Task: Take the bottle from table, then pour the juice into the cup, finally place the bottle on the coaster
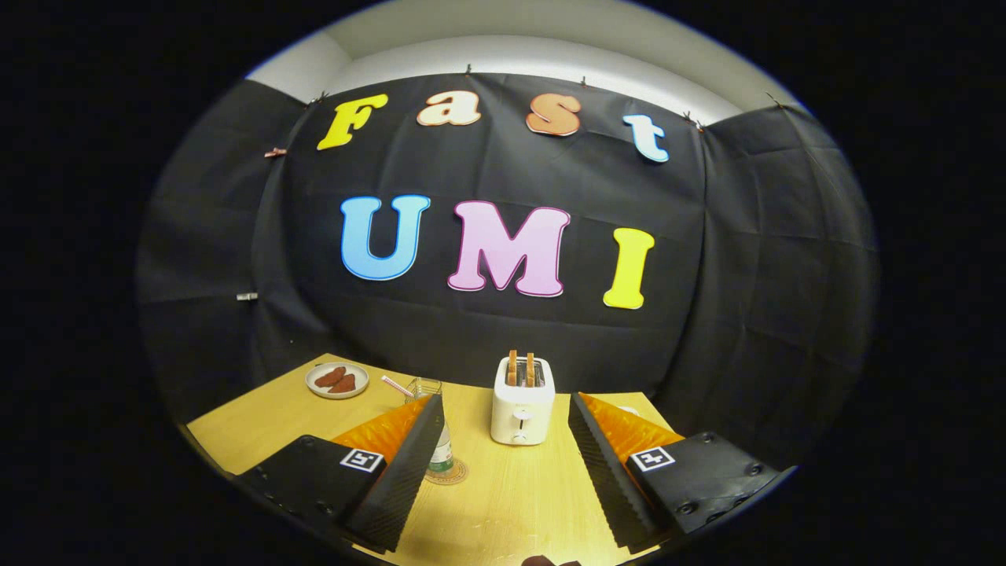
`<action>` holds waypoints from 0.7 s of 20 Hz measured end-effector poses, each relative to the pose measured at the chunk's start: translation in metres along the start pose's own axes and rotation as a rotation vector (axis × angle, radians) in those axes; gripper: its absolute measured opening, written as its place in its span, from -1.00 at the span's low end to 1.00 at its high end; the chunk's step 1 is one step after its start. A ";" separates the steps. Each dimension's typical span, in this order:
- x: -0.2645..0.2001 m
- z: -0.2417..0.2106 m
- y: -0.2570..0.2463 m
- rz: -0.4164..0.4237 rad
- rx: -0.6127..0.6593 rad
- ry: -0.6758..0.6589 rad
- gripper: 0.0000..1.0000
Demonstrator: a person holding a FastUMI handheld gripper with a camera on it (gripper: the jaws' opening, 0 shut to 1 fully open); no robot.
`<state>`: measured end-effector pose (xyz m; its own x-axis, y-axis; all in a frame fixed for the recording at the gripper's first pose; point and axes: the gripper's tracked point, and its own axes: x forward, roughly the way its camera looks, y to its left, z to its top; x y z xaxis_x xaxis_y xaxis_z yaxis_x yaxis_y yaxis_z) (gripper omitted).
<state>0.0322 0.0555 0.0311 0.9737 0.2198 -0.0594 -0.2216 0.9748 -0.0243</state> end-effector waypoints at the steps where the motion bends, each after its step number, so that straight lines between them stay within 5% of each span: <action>1: -0.012 -0.004 -0.005 -0.024 0.020 0.006 0.95; 9: -0.060 -0.039 -0.040 -0.139 0.101 0.077 0.95; 14: -0.053 -0.035 -0.032 -0.126 0.118 0.071 1.00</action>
<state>-0.0144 0.0117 0.0003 0.9863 0.0969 -0.1334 -0.0866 0.9929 0.0812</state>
